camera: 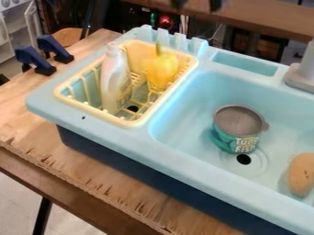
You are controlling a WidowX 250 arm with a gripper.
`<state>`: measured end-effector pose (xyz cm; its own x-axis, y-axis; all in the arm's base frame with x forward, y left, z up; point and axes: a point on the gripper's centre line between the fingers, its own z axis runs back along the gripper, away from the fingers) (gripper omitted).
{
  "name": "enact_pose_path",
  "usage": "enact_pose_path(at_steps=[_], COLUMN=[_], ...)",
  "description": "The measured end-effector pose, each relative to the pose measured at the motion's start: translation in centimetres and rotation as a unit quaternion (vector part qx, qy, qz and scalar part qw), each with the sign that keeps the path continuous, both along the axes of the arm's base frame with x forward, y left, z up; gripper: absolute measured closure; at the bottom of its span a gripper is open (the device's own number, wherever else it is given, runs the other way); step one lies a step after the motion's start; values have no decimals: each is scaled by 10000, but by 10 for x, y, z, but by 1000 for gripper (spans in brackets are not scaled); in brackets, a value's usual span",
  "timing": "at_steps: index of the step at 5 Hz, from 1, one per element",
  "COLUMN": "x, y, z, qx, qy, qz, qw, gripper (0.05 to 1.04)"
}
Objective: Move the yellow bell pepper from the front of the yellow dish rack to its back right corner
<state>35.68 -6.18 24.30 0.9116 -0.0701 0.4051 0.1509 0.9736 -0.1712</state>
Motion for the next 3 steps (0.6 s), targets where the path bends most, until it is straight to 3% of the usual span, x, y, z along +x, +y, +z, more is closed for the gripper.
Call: enact_pose_path(at_steps=[1,2,3], x=[-20,-40,-60], y=[-7,-1,-2], z=[22,22,23], qx=[388,354,674], qy=[-173,7,301], qz=[-139,123,413], qw=[9990,9993,9964], gripper=[80,81,81])
